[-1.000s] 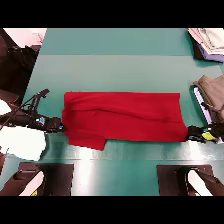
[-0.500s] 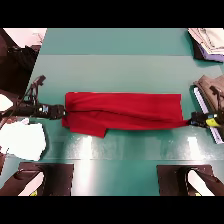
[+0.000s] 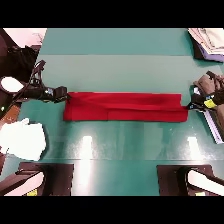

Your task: Fold the shirts.

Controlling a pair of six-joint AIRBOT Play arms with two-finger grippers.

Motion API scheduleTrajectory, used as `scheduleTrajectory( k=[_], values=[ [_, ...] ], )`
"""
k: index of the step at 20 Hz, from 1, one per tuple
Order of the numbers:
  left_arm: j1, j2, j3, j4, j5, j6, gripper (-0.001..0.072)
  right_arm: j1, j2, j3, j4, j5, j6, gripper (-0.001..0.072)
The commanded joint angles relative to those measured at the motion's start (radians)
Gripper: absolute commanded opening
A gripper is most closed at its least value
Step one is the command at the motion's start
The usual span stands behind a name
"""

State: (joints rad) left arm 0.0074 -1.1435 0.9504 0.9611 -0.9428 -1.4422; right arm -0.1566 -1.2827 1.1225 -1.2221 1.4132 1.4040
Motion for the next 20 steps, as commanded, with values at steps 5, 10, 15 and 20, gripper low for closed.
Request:
scheduleTrajectory(
  k=[5,10,15,20],
  values=[
    [0.000,-0.085,0.037,-0.090,0.245,0.002,0.0541,0.001,-0.181,0.137,0.143,-0.089,0.000,0.0194],
    [0.000,-0.084,0.108,-0.132,0.129,0.003,0.0610,-0.033,-0.246,0.269,0.227,-0.047,-0.088,0.0623],
    [-0.001,-0.084,0.121,-0.132,-0.019,0.063,0.0039,-0.165,-0.245,0.174,0.227,0.015,-0.146,0.0622],
    [-0.010,-0.084,0.121,-0.130,-0.043,0.063,0.0037,-0.259,-0.291,0.028,0.254,-0.045,-0.222,0.0546]
  ],
)
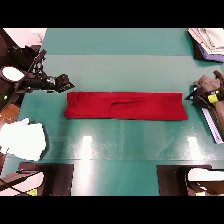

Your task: Fold the shirts.

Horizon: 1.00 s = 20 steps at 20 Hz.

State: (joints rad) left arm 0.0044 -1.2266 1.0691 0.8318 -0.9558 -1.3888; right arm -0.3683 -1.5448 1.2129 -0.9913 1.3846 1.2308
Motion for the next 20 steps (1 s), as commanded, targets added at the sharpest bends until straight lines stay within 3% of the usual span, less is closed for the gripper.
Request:
scheduleTrajectory(
  k=[1,7,9,10,11,12,14,20],
  values=[
    [-0.018,-0.001,0.002,-0.002,-0.030,0.010,0.0030,-0.047,-0.055,-0.060,0.036,-0.008,-0.055,0.0546],
    [-0.147,-0.002,0.002,0.011,0.028,0.008,0.0030,0.059,-0.146,-0.030,0.058,-0.021,-0.072,0.0531],
    [-0.184,-0.015,0.003,0.008,0.049,0.008,0.0029,0.085,-0.144,-0.030,0.061,-0.053,-0.073,0.0298],
    [-0.202,-0.031,0.003,0.008,0.050,0.008,0.0030,0.087,-0.140,-0.029,0.067,-0.056,-0.074,0.0268],
    [-0.223,-0.050,0.003,0.006,0.051,0.008,0.0030,0.086,-0.132,-0.029,0.088,-0.047,-0.085,0.0142],
    [-0.245,-0.072,0.003,-0.001,0.060,0.008,0.0030,0.086,-0.117,-0.029,0.108,-0.038,-0.099,0.0061],
    [-0.299,-0.121,0.004,-0.018,0.105,0.009,0.0030,0.084,-0.064,-0.028,0.137,-0.027,-0.109,0.0019],
    [-0.473,-0.397,0.252,-0.025,0.115,0.009,0.0030,0.148,0.099,0.134,0.267,0.103,-0.058,0.0018]
  ],
)
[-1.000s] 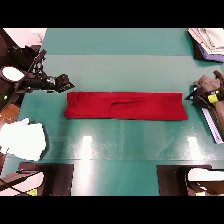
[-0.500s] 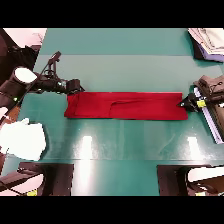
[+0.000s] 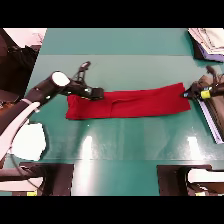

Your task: Fold the shirts.

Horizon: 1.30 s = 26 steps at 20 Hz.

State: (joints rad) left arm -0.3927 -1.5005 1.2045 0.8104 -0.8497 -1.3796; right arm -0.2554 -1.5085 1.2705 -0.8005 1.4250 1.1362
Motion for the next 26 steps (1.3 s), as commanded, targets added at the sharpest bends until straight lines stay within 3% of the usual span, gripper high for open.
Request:
scheduleTrajectory(
  k=[1,7,14,20,26],
  values=[
    [-0.099,-0.177,0.182,-0.003,0.001,0.000,0.0029,0.069,0.079,0.120,0.087,0.076,0.060,0.0018],
    [-0.158,-0.385,0.397,-0.014,-0.003,-0.018,0.0030,0.319,0.094,0.348,0.100,0.085,0.138,0.0018],
    [-0.158,-0.440,0.418,-0.015,0.019,-0.038,0.0030,0.521,0.091,0.459,0.099,0.027,0.150,0.0018],
    [-0.125,-0.411,0.436,-0.005,-0.045,-0.034,0.0030,0.560,0.091,0.465,0.093,0.006,0.145,0.0018],
    [0.018,-0.215,0.443,0.084,-0.079,-0.033,0.0029,0.576,0.088,0.465,0.095,-0.026,0.146,0.0018]
  ],
)
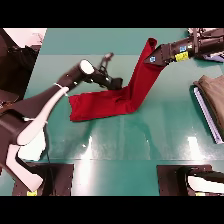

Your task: Fold the shirts.

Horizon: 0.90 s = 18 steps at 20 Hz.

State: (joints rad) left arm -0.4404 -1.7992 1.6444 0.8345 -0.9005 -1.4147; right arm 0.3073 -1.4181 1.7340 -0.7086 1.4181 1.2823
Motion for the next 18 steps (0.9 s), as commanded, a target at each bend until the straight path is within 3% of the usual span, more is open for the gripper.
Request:
scheduleTrajectory(
  k=[1,6,12,13,14,15,16,18],
  values=[
    [0.101,0.122,0.003,0.088,-0.045,0.002,0.0030,0.030,-0.008,0.001,0.003,-0.025,-0.001,0.0018],
    [0.313,0.318,0.003,0.200,-0.173,0.031,0.0030,0.208,-0.104,0.001,0.003,-0.093,-0.001,0.0019],
    [0.512,0.473,0.003,0.303,-0.281,0.035,0.0030,0.526,-0.323,0.036,0.004,-0.406,-0.084,0.0028],
    [0.534,0.486,0.004,0.304,-0.304,0.035,0.0031,0.571,-0.367,0.071,0.011,-0.443,-0.127,0.0139],
    [0.551,0.489,0.005,0.304,-0.331,0.035,0.0031,0.615,-0.409,0.117,0.010,-0.485,-0.152,0.0406],
    [0.562,0.489,0.004,0.304,-0.360,0.035,0.0030,0.643,-0.439,0.162,0.007,-0.508,-0.151,0.0617],
    [0.566,0.489,0.004,0.311,-0.388,0.035,0.0031,0.658,-0.459,0.206,0.001,-0.514,-0.151,0.0709],
    [0.566,0.489,0.004,0.320,-0.413,0.045,0.0031,0.643,-0.462,0.272,-0.043,-0.463,-0.148,0.0707]
  ],
)
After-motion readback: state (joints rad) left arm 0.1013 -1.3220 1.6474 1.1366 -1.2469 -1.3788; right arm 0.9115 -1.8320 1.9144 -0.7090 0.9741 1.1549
